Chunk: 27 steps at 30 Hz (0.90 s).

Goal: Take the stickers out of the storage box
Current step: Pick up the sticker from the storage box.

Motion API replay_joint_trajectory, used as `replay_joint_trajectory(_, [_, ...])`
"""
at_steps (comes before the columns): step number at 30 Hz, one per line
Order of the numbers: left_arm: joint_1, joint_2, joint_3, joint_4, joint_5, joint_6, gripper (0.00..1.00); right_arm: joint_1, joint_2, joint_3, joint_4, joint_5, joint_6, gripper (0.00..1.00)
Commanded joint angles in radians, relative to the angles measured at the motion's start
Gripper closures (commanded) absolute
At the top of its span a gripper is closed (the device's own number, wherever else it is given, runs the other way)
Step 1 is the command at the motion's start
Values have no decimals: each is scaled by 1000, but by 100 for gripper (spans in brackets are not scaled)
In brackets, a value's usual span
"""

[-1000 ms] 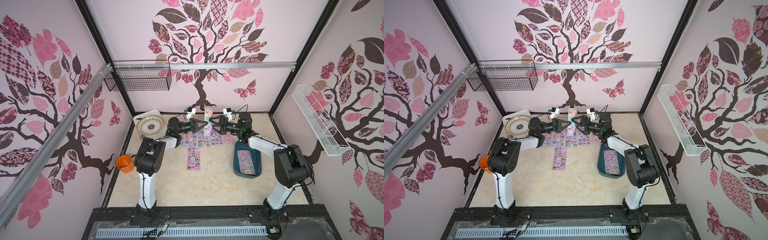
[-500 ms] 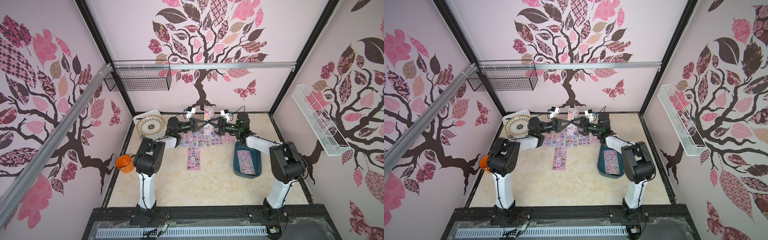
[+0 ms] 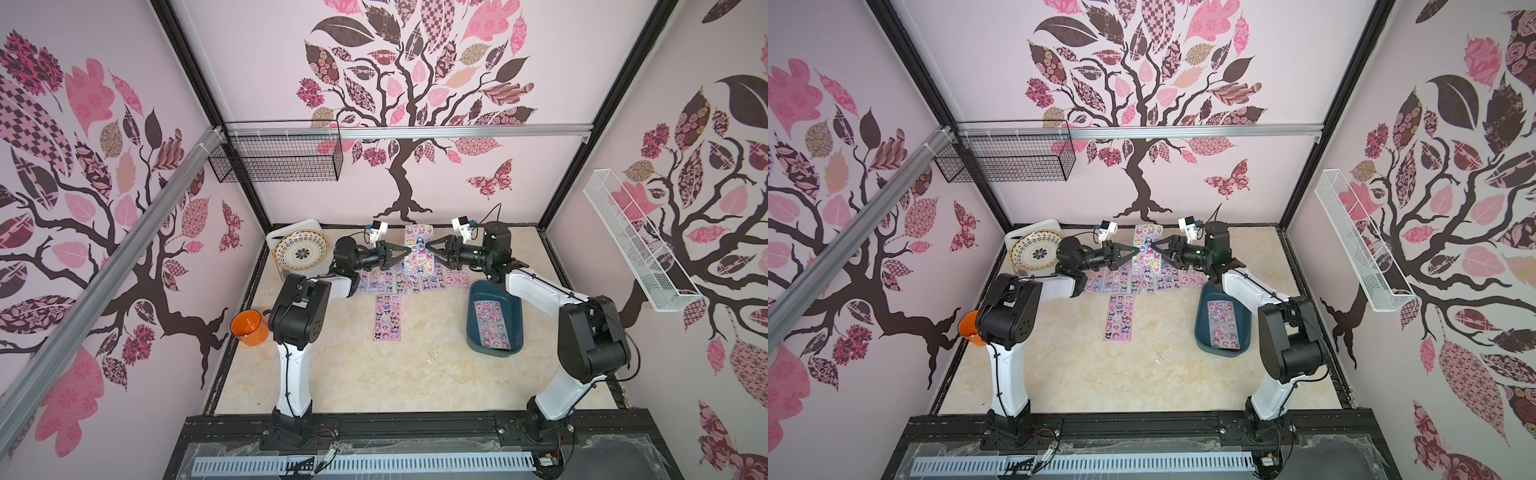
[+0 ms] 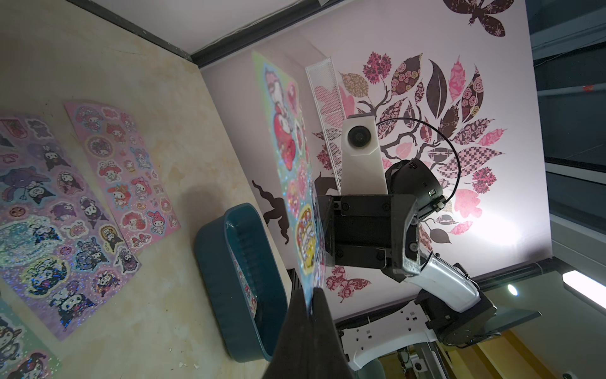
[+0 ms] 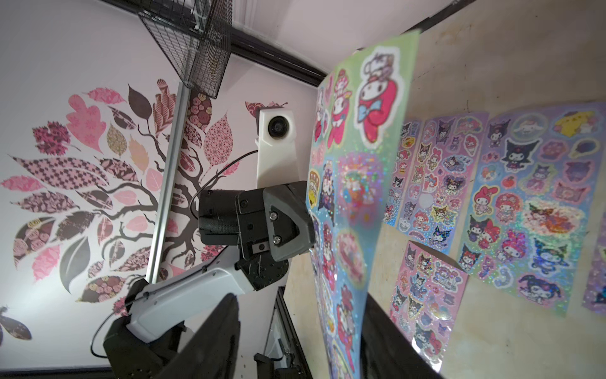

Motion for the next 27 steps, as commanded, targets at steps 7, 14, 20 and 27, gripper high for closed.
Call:
replay_joint_trajectory(7, [-18,-29,9,-196,24,172,100,28,1,76,-184,76,-123,83])
replay_joint_trajectory(14, [-22,-68,23,-384,23,312,100,28,28,139,-452,192,-258,98])
replay_joint_trajectory(20, [-5,-84,24,-520,3,410,82,29,35,145,-532,189,-292,100])
replay_joint_trajectory(27, [51,-92,-17,-528,-18,420,63,30,3,78,-515,124,-286,100])
